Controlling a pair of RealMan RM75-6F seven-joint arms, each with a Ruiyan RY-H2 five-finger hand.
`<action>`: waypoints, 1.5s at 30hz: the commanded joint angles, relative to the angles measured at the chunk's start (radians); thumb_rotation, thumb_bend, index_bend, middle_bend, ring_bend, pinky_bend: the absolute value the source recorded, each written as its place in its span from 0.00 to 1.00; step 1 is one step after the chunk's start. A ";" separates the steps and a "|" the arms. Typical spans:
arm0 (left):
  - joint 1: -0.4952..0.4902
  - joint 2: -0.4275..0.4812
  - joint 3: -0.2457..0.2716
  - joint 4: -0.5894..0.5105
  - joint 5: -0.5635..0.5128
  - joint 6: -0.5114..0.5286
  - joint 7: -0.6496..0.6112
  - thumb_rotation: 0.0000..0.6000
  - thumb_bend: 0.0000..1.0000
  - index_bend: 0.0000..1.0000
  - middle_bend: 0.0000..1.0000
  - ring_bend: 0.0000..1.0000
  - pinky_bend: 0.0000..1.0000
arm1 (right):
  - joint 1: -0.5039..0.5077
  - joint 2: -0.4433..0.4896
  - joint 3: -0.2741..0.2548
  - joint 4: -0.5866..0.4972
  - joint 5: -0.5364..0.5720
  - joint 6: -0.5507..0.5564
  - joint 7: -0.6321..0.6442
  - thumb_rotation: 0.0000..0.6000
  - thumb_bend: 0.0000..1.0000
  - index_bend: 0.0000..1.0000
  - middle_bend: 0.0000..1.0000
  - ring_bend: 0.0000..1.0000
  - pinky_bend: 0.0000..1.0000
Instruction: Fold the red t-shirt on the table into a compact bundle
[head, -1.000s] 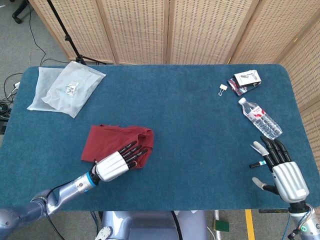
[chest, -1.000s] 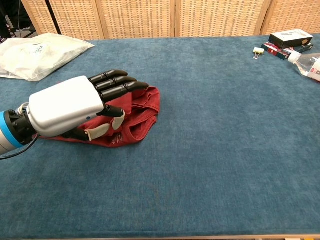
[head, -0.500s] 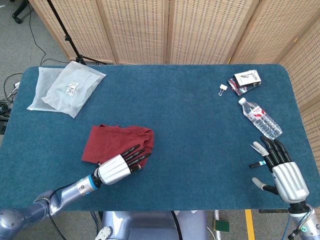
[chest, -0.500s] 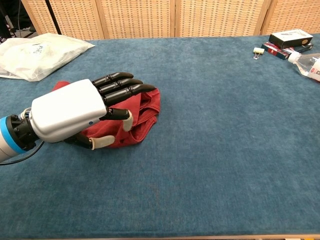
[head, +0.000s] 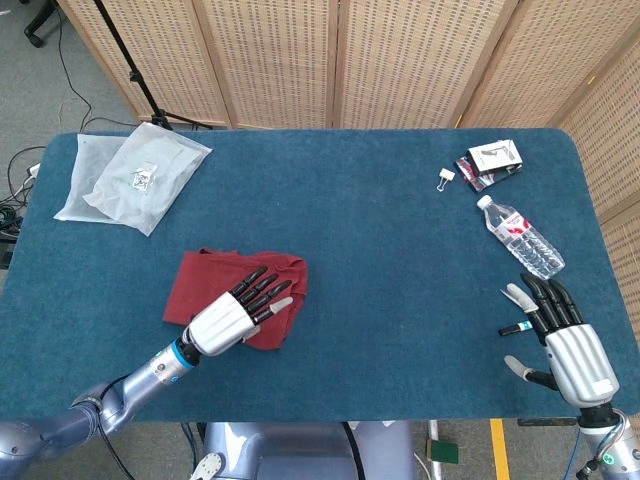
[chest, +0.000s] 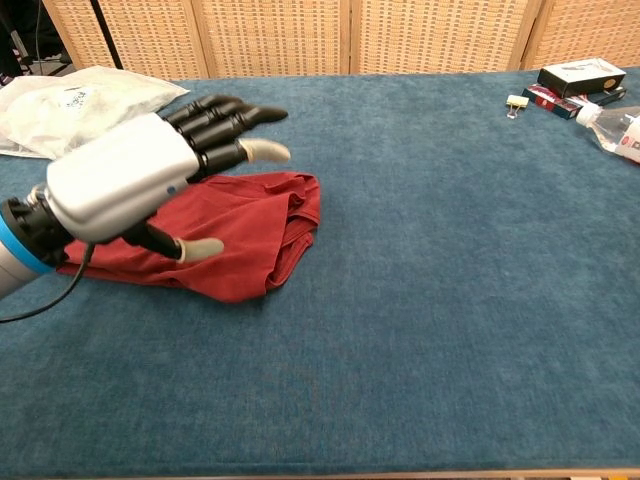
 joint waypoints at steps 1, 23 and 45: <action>-0.001 0.029 -0.031 -0.042 -0.029 0.007 -0.010 1.00 0.20 0.00 0.00 0.00 0.00 | 0.000 0.000 -0.001 -0.001 -0.002 -0.001 -0.001 1.00 0.00 0.00 0.00 0.00 0.00; -0.063 -0.049 -0.194 0.129 -0.302 -0.298 -0.071 1.00 0.21 0.00 0.00 0.00 0.00 | 0.018 -0.021 0.010 0.009 0.044 -0.055 -0.037 1.00 0.00 0.00 0.00 0.00 0.00; -0.051 -0.107 -0.175 0.388 -0.337 -0.358 -0.205 1.00 0.23 0.00 0.00 0.00 0.00 | 0.027 -0.035 0.014 0.012 0.069 -0.082 -0.067 1.00 0.00 0.00 0.00 0.00 0.00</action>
